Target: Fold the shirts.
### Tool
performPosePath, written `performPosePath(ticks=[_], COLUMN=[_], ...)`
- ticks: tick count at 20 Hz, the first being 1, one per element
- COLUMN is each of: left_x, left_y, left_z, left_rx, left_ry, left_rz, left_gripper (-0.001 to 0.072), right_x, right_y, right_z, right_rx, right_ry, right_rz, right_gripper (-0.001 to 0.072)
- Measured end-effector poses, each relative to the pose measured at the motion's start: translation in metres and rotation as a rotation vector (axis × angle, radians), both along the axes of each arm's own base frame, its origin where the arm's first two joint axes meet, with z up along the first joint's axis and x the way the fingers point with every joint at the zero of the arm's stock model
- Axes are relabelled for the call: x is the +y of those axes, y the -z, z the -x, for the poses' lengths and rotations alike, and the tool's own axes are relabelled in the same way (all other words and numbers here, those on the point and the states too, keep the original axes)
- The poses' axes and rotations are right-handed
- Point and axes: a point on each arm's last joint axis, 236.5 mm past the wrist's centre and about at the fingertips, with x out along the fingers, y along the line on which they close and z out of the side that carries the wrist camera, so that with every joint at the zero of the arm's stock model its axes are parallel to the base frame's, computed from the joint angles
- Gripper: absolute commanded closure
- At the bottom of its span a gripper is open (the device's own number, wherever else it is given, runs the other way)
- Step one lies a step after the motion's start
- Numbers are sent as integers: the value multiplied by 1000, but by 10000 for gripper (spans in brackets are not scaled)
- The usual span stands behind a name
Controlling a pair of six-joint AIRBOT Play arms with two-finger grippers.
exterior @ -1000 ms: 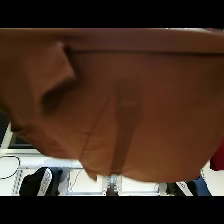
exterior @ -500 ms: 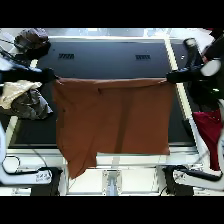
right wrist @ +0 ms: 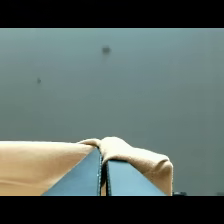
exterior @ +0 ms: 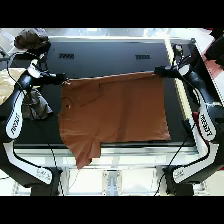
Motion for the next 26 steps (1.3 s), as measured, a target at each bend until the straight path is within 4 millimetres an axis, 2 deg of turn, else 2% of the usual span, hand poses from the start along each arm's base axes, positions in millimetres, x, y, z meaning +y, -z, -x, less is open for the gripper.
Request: performPosePath(ticks=[2, 4, 6, 8, 11, 15, 19, 26], left_x=[-2, -8, -14, -16, -18, -18, -18, -20], left_y=[-19, -36, -45, -37, -5, 29, 45, 57], left_z=[-1, 8, 20, 38, 73, 102, 115, 132], left_rx=[-45, -58, -46, 7, 111, 185, 218, 284], left_ry=[37, 86, 127, 140, 150, 138, 133, 152], left_rz=[-49, -96, -142, -186, -234, -255, -261, -261], left_gripper=[691, 691, 692, 691, 691, 691, 690, 689], right_x=[1, 1, 0, 0, 0, 0, -2, -2], right_y=[-17, -32, -31, -17, 18, 60, 84, 125], right_z=[3, 16, 33, 53, 84, 114, 123, 136], right_rx=[12, 44, 113, 201, 332, 450, 487, 584], right_ry=[-40, -78, -113, -141, -163, -173, -167, -163], right_rz=[35, 76, 111, 129, 133, 127, 129, 112], right_gripper=[700, 700, 700, 701, 700, 700, 700, 698])
